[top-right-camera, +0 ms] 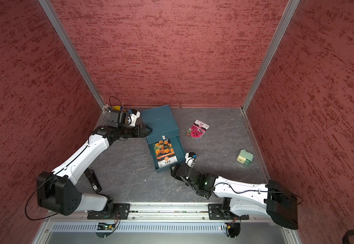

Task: Take the seed bags out of the drawer
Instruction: Pick up the seed packet from the drawer.

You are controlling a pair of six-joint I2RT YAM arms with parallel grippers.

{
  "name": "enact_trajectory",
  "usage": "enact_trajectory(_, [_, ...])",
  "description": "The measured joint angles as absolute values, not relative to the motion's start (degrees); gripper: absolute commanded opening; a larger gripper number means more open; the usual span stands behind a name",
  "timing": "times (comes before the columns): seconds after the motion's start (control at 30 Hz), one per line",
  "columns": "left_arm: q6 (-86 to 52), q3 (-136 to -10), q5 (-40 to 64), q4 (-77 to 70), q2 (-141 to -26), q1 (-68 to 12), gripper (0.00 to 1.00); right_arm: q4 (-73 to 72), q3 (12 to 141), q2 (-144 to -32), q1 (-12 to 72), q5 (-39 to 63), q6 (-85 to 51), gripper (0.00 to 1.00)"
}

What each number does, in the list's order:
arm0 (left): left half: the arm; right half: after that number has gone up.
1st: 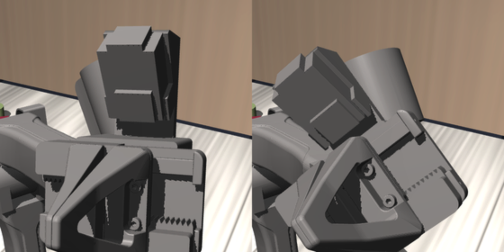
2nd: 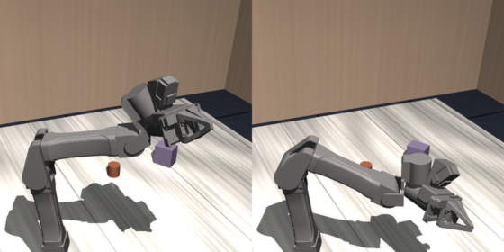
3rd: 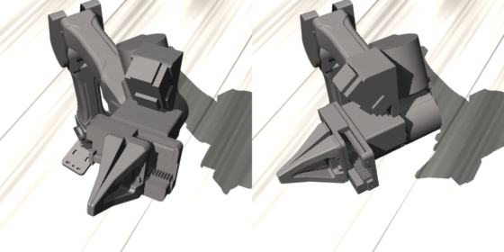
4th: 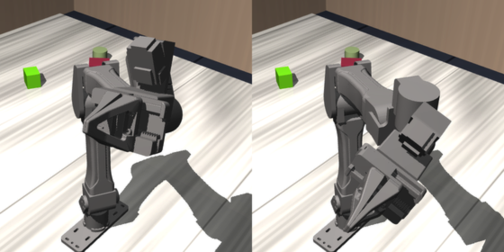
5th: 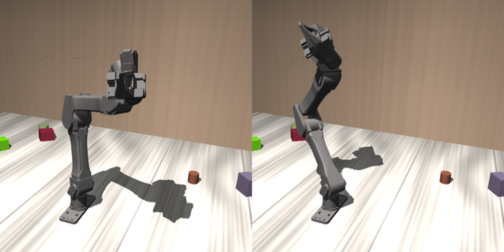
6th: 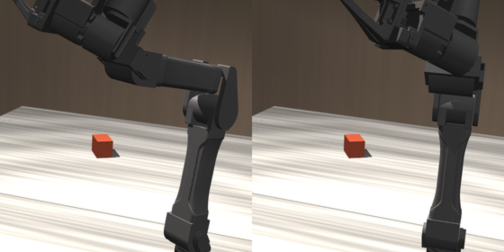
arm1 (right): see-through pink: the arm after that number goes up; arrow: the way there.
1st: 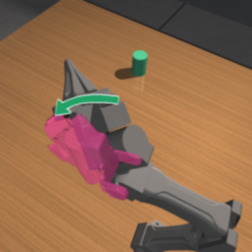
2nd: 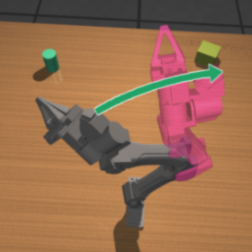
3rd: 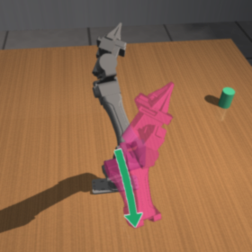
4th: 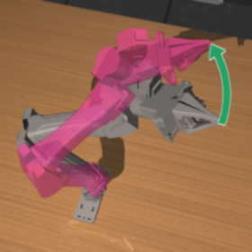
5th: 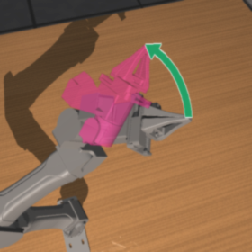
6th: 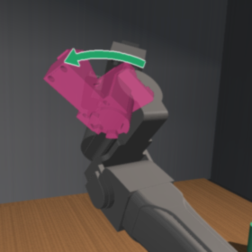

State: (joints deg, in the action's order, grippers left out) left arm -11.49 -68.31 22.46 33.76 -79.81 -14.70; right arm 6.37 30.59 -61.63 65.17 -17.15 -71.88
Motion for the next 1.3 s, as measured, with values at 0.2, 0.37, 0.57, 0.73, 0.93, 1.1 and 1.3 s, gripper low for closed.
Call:
enact_trajectory(0.2, [-11.5,-68.2,22.4,33.8,-79.7,-14.8,0.97,16.6,37.1,-56.3,64.5,-16.6,-68.1,0.83])
enact_trajectory(0.37, [-11.5,-68.2,22.4,33.9,-79.6,-14.8,0.97,25.2,44.8,-56.0,59.9,-12.3,-62.1,0.98])
enact_trajectory(0.57, [-11.5,-68.2,22.4,34.2,-79.5,-14.8,0.97,34.4,56.5,-62.0,49.1,-3.1,-51.9,0.99])
enact_trajectory(0.73, [-11.5,-68.2,22.5,34.3,-79.5,-14.8,0.97,40.1,67.6,-72.2,43.7,4.9,-42.5,0.99])
enact_trajectory(0.93, [-11.5,-68.2,22.5,34.3,-79.5,-14.9,0.97,44.9,74.6,-81.7,42.0,11.1,-34.2,0.97])
enact_trajectory(1.1, [-11.0,-68.2,22.5,34.3,-79.5,-14.9,0.97,46.4,74.6,-84.9,41.9,13.0,-31.4,0.82])
enact_trajectory(1.3, [-10.6,-68.2,22.5,34.3,-79.5,-15.0,0.97,46.5,75.2,-88.2,41.9,12.7,-30.0,0.78])
